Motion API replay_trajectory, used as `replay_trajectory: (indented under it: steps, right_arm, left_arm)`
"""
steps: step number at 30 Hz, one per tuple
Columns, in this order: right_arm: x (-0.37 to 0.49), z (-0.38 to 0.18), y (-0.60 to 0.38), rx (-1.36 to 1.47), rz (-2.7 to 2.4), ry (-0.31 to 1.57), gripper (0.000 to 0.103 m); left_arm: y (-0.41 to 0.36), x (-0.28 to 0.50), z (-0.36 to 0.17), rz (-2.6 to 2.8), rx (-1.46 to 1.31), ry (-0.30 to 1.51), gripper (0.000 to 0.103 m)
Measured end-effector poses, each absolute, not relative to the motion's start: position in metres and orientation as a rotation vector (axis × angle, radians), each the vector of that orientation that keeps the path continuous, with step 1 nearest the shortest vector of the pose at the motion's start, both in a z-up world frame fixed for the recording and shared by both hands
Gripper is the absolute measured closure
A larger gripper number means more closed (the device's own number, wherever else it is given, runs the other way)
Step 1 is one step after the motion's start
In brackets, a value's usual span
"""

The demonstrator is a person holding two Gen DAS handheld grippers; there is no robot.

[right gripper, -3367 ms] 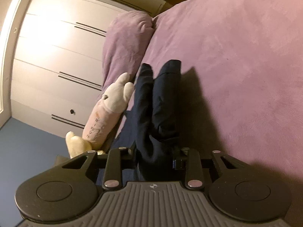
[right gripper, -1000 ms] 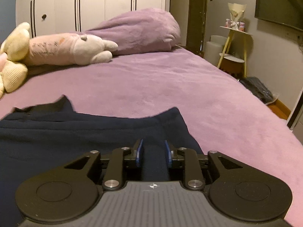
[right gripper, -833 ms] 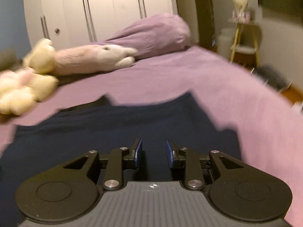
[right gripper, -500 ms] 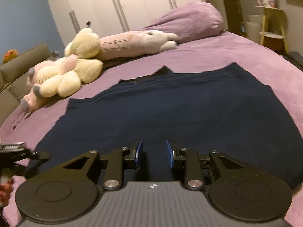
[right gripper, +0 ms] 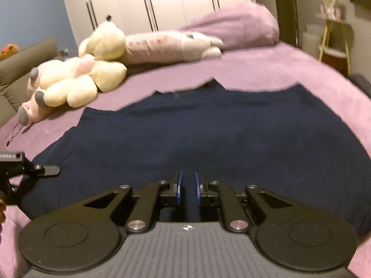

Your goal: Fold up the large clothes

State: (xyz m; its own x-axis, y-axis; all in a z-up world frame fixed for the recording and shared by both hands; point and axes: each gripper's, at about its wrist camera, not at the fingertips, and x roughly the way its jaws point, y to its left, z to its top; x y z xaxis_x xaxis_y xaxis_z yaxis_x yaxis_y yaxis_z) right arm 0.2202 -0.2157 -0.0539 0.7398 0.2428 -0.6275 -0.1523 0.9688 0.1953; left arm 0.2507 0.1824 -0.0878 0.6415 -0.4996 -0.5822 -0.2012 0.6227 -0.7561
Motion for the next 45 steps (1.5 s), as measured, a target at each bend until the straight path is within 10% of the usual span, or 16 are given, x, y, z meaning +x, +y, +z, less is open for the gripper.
replay_trajectory:
  steps: [18,27,32,34,45]
  right_arm:
    - [0.228,-0.093,-0.269,0.477,0.251,0.813,0.094]
    - [0.179,-0.085,-0.354,0.651,0.151,0.674,0.094]
    - [0.170,-0.076,-0.404,0.661,0.026,0.611,0.090]
    - [0.169,-0.069,-0.421,0.676,0.004,0.575,0.090]
    - [0.238,-0.044,-0.403,0.565,0.285,0.684,0.092]
  left_arm:
    - [0.029,0.281,0.040,-0.513,-0.594,0.741,0.064]
    - [-0.147,0.310,-0.017,-0.657,-0.356,0.908,0.064]
    - [-0.189,0.298,-0.045,-0.631,-0.242,0.866,0.044]
    - [-0.192,0.286,-0.041,-0.678,-0.209,0.814,0.019]
    - [-0.156,0.238,-0.011,-0.775,-0.085,0.781,0.010]
